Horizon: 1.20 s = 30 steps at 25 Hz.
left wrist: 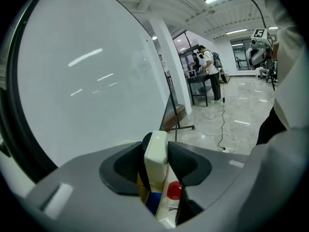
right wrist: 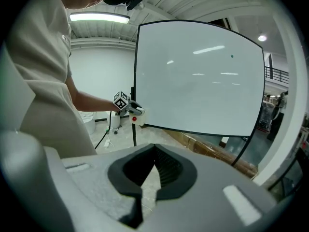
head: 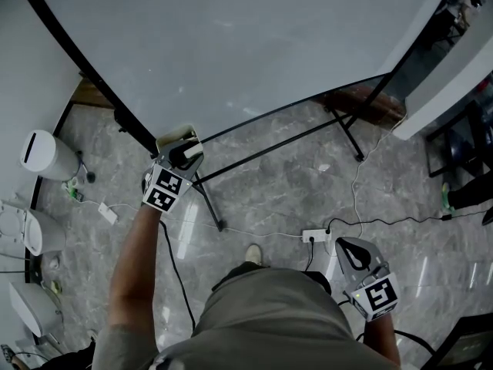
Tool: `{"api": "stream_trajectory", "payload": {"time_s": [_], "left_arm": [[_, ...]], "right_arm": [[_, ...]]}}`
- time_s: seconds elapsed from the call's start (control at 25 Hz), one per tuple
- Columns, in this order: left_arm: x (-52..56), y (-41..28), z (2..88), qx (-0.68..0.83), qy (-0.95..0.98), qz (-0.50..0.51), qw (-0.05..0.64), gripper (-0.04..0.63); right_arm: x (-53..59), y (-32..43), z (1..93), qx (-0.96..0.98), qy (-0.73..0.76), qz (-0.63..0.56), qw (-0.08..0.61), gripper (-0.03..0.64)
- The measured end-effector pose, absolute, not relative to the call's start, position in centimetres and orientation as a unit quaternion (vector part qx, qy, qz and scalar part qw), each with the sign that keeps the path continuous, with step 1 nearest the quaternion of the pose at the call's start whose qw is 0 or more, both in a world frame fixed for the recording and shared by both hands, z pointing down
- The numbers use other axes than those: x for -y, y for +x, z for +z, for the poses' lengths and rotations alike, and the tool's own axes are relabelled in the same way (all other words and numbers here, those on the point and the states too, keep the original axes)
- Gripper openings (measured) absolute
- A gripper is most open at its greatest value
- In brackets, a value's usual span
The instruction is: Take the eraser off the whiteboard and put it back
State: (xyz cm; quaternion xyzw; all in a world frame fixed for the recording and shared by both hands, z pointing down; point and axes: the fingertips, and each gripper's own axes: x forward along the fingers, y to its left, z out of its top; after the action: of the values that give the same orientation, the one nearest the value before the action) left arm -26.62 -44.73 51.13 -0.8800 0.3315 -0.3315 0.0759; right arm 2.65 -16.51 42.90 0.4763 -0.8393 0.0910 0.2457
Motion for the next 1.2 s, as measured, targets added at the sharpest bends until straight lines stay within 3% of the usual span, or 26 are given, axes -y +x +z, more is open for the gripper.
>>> {"api": "stream_trajectory", "payload": {"time_s": [0.52, 0.92, 1.2], "left_arm": [[44.9, -26.9, 51.2, -0.370, -0.853, -0.359, 0.088, 0.227], [43.0, -27.5, 47.4, -0.395, -0.855, -0.315, 0.116, 0.273], [36.4, -27.5, 40.0, -0.470, -0.844, -0.218, 0.139, 0.272]], "right_arm": [[17.2, 3.4, 42.7, 0.849, 0.460, 0.091, 0.243, 0.003], [18.0, 2.9, 42.8, 0.853, 0.444, 0.108, 0.252, 0.003], [18.9, 4.9, 42.7, 0.871, 0.416, 0.074, 0.251, 0.003]]}}
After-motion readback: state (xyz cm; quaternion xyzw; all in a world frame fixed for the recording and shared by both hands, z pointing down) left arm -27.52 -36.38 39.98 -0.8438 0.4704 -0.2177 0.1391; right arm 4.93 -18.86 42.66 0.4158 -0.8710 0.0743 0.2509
